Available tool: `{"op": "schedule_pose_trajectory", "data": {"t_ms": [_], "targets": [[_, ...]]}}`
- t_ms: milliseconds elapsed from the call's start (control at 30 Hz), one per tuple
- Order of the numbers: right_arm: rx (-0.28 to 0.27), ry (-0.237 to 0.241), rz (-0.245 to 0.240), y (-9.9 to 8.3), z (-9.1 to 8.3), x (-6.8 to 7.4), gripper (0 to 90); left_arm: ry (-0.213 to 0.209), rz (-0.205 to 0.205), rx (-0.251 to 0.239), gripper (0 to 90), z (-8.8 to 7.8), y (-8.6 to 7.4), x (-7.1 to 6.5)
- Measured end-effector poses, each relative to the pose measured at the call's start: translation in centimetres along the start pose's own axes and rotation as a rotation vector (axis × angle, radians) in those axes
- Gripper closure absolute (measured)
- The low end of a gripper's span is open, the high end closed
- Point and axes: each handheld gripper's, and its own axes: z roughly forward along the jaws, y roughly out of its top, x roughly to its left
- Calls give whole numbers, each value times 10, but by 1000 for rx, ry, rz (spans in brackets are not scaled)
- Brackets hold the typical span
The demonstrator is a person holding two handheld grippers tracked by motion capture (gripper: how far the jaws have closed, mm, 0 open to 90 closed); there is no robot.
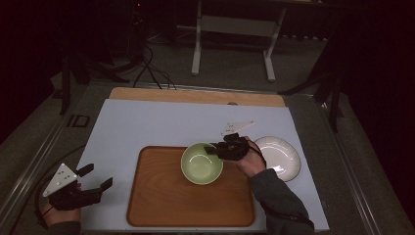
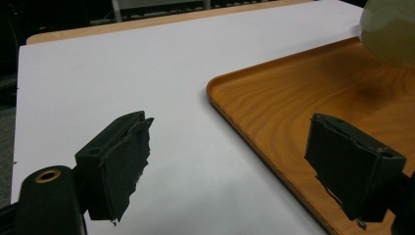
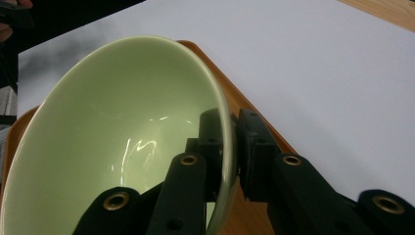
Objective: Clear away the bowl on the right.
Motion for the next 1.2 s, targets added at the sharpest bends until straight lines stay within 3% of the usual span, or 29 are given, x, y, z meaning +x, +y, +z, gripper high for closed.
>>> {"op": "schedule_pose_trajectory", "data": {"t_ms": [1200], "targets": [[59, 55, -32, -14, 26, 18, 812, 8, -8, -9, 160, -2, -1, 1]]}}
